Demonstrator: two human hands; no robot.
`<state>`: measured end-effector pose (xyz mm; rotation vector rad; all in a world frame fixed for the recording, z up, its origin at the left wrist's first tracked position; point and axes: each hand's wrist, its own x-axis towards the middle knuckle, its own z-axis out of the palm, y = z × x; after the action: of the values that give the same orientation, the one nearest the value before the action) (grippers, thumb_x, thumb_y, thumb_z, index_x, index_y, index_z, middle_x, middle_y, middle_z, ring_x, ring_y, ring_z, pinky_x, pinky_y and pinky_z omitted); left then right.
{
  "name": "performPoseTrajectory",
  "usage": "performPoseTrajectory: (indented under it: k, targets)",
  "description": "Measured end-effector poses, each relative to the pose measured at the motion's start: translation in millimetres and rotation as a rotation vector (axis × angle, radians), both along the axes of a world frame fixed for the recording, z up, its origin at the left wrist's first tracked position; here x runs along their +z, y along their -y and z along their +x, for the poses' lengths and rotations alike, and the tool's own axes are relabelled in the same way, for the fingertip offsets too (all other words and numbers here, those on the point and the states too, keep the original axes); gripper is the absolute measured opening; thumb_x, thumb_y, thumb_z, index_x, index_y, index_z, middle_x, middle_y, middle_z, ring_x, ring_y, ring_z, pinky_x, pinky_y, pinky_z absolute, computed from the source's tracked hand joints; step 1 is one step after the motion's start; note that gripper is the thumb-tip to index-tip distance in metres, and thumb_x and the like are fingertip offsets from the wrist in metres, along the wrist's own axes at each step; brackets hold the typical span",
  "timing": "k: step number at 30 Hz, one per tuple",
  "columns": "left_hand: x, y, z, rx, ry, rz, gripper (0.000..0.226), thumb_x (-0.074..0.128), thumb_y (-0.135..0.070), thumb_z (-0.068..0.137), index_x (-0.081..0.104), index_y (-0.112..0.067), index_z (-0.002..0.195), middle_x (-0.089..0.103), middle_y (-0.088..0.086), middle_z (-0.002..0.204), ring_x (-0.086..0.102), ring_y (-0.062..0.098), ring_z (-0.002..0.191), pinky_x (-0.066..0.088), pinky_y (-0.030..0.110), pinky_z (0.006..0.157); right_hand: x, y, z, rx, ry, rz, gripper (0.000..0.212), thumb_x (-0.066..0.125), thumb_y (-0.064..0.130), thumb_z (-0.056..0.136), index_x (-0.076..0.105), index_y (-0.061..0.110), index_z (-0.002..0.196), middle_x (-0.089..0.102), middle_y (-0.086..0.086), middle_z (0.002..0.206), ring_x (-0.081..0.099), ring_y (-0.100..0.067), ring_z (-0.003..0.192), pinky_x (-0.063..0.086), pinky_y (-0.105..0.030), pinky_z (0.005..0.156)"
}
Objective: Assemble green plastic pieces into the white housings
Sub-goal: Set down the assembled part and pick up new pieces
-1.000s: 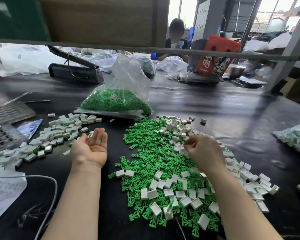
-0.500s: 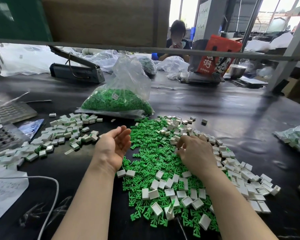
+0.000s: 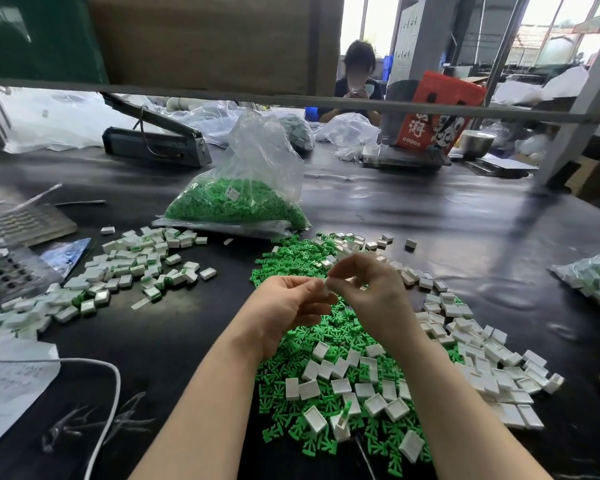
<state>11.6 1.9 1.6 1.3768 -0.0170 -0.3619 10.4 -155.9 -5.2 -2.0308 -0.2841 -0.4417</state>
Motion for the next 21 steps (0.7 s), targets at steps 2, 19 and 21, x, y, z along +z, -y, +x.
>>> performPoseTrajectory:
  k: [2, 19, 21]
  targets:
    - [0, -3, -1, 0.024, 0.017, -0.003, 0.013, 0.066, -0.011, 0.088, 0.071, -0.002, 0.095, 0.075, 0.009, 0.082, 0.067, 0.009, 0.063, 0.053, 0.018, 0.054, 1, 1, 0, -0.001, -0.01, -0.001, 0.009, 0.075, 0.016, 0.084, 0.069, 0.018, 0.09, 0.069, 0.007, 0.084, 0.062, -0.003, 0.072, 0.052, -0.02, 0.066]
    - [4, -11, 1, 0.138, 0.151, -0.028, 0.03, 0.082, -0.015, 0.06, 0.069, -0.014, 0.087, 0.072, 0.005, 0.084, 0.067, 0.021, 0.079, 0.051, 0.041, 0.085, -7, 19, 0, -0.136, -0.274, -0.616, 0.008, 0.07, 0.032, 0.087, 0.065, 0.037, 0.084, 0.062, 0.015, 0.088, 0.059, -0.008, 0.088, 0.052, -0.032, 0.087]
    - [3, -12, 1, 0.174, 0.152, -0.031, 0.027, 0.081, -0.01, 0.066, 0.066, -0.013, 0.089, 0.07, 0.007, 0.086, 0.065, 0.021, 0.08, 0.051, 0.038, 0.082, -7, 19, 0, -0.143, -0.233, -0.529, 0.01, 0.068, 0.024, 0.088, 0.067, 0.033, 0.085, 0.066, 0.014, 0.086, 0.061, -0.005, 0.082, 0.053, -0.027, 0.081]
